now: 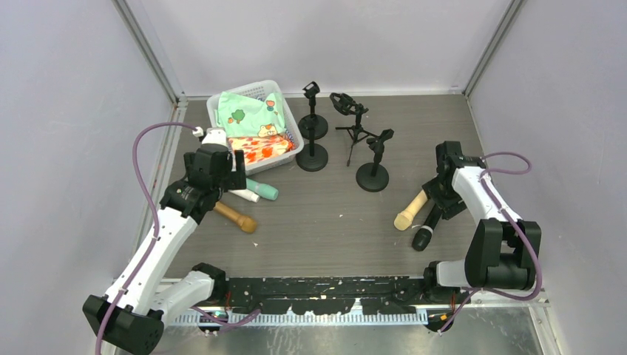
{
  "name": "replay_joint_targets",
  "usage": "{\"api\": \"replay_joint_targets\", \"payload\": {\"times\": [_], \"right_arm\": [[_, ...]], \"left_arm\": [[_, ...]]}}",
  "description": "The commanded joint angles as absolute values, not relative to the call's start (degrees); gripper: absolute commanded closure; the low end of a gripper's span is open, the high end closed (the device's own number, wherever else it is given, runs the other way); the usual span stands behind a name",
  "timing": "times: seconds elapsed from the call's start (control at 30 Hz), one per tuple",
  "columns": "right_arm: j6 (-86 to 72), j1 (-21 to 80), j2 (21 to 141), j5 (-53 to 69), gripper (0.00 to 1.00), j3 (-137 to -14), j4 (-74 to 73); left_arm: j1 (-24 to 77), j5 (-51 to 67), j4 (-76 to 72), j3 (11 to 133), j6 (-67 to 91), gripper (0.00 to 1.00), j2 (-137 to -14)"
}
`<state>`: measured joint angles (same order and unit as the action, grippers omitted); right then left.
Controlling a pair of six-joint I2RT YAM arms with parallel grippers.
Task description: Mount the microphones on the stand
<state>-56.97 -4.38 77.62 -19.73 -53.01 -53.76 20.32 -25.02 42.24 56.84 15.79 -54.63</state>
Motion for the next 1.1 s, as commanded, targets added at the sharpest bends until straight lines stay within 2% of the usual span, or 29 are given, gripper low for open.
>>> {"api": "replay_joint_targets", "payload": {"times": [0.0, 0.4, 0.93, 1.07], "right_arm": [[-59.7, -5.1, 78.5, -20.8, 0.25, -51.6, -51.6], [-60.7, -7.2, 82.1, -20.1, 0.39, -46.8, -47.2], [-60.0, -10.4, 89.3, -15.5, 0.44, -43.1, -39.8], [-59.7, -10.8, 89.1, -16.8, 0.53, -43.5, -40.5]], "left_arm": [[20.0, -26.0, 41.6, 56.8, 15.1, 0.0, -53.9], [20.0, -25.5, 41.4, 56.9, 15.1, 0.0, -54.1], [20.0, -24.9, 41.5, 57.0, 15.1, 0.0, -53.9], [20.0, -25.2, 41.5, 57.0, 15.1, 0.0, -53.5]]}}
